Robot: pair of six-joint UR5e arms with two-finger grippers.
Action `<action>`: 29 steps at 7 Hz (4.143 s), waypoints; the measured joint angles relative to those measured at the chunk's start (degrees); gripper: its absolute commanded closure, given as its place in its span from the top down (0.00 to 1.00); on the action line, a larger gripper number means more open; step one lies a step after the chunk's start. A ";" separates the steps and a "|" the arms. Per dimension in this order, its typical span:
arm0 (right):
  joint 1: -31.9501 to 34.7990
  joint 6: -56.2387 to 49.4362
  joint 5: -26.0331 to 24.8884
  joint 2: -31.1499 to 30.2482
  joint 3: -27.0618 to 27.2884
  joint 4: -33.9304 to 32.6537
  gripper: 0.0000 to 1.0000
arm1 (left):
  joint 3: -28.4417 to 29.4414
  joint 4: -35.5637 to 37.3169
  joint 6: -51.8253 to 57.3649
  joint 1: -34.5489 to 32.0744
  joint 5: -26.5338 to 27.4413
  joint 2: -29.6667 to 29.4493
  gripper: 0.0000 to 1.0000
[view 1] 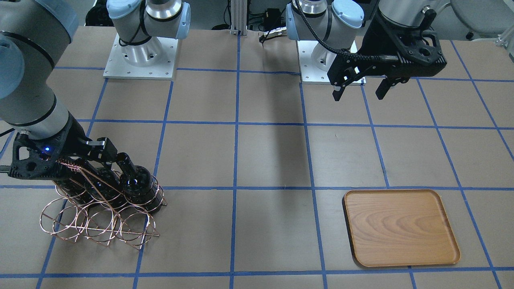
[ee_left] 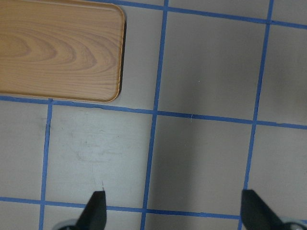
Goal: Take wine from basket and place on tray
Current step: 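Lower the right gripper onto the nearest bottle's neck and close, then lift the dark bottle out of the rack with the right gripper, then carry the bottle toward the tray and stand it upright on the table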
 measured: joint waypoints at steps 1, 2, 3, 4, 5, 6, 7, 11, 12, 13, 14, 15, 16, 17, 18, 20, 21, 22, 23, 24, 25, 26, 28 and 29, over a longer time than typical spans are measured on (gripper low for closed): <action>-0.07 -0.18 -1.36 0.02 0.01 0.02 0.56 | -0.03 -0.08 -0.02 0.01 0.03 0.21 1.00; -0.10 -0.23 -2.08 0.04 0.01 0.07 0.53 | -0.06 -0.13 -0.03 0.01 0.04 0.29 1.00; -0.12 -0.24 -2.30 0.04 0.02 0.09 0.47 | -0.06 -0.23 -0.02 -0.01 0.05 0.34 1.00; -0.12 -0.22 -2.16 0.04 0.02 0.08 0.44 | -0.07 -0.50 0.00 -0.04 0.05 0.43 1.00; -0.12 -0.18 -1.87 0.05 0.02 0.02 0.44 | -0.07 -0.89 0.00 -0.04 0.07 0.57 1.00; -0.13 -0.14 -1.72 0.05 -0.02 -0.06 0.44 | -0.07 -1.13 0.01 -0.04 0.09 0.70 1.00; -0.13 -0.14 -1.67 0.05 -0.10 -0.12 0.43 | -0.07 -1.22 -0.02 -0.05 0.07 0.77 1.00; -0.13 -0.59 -1.25 0.34 -0.50 -1.94 0.30 | -0.07 -1.67 -0.04 -0.05 0.05 0.96 1.00; -0.15 -1.57 -0.35 0.37 -0.51 -2.07 0.26 | -0.07 -1.84 -0.04 -0.04 0.05 1.03 1.00; -0.19 -2.46 0.85 0.35 -0.57 -2.11 0.24 | -0.07 -2.10 -0.04 -0.05 0.07 1.11 1.00; -0.20 -2.92 1.74 0.16 -1.02 -2.05 0.23 | -0.07 -2.31 -0.04 -0.05 0.09 1.19 1.00; -0.23 -3.44 2.09 -0.30 -2.36 -1.59 0.22 | -0.17 -2.43 -0.04 -0.05 0.09 1.30 1.00; -0.27 -4.27 2.06 -1.07 -4.27 -0.16 0.20 | -0.31 -2.47 -0.04 -0.05 0.12 1.41 1.00; -0.51 -4.89 2.01 -2.48 -6.11 2.44 0.20 | -0.40 -2.49 -0.04 -0.05 0.13 1.44 1.00; -1.19 -5.18 1.98 -4.50 -7.72 5.99 0.19 | -0.46 -2.48 -0.04 -0.05 0.14 1.47 1.00; -2.09 -4.55 2.15 -9.32 -10.20 13.92 0.16 | -0.47 -2.42 -0.04 -0.05 0.14 1.47 1.00; -1.58 -1.82 3.08 -11.57 -10.64 17.22 0.14 | -0.47 -2.42 -0.04 -0.05 0.14 1.47 1.00; 0.33 3.59 4.81 -13.06 -10.65 19.57 0.13 | -0.47 -2.42 -0.04 -0.05 0.14 1.47 1.00; 4.50 11.49 6.00 -13.24 -10.54 20.40 0.13 | -0.46 -2.41 -0.04 -0.05 0.14 1.47 1.00; 10.41 20.08 6.34 -12.06 -10.40 18.95 0.13 | -0.46 -2.41 -0.04 -0.05 0.14 1.47 1.00; 16.91 28.46 5.86 -9.57 -10.30 15.26 0.13 | -0.48 -2.41 -0.04 -0.05 0.14 1.47 1.00; 22.40 35.87 4.43 -5.93 -10.18 10.92 0.13 | -0.48 -2.42 -0.04 -0.05 0.14 1.47 1.00; 29.28 46.13 1.81 1.05 -9.98 3.44 0.13 | -0.48 -2.44 0.02 -0.05 0.14 1.47 1.00; 30.98 48.35 1.35 2.72 -9.44 1.35 0.13 | -0.50 -2.48 0.02 -0.04 0.14 1.47 1.00</action>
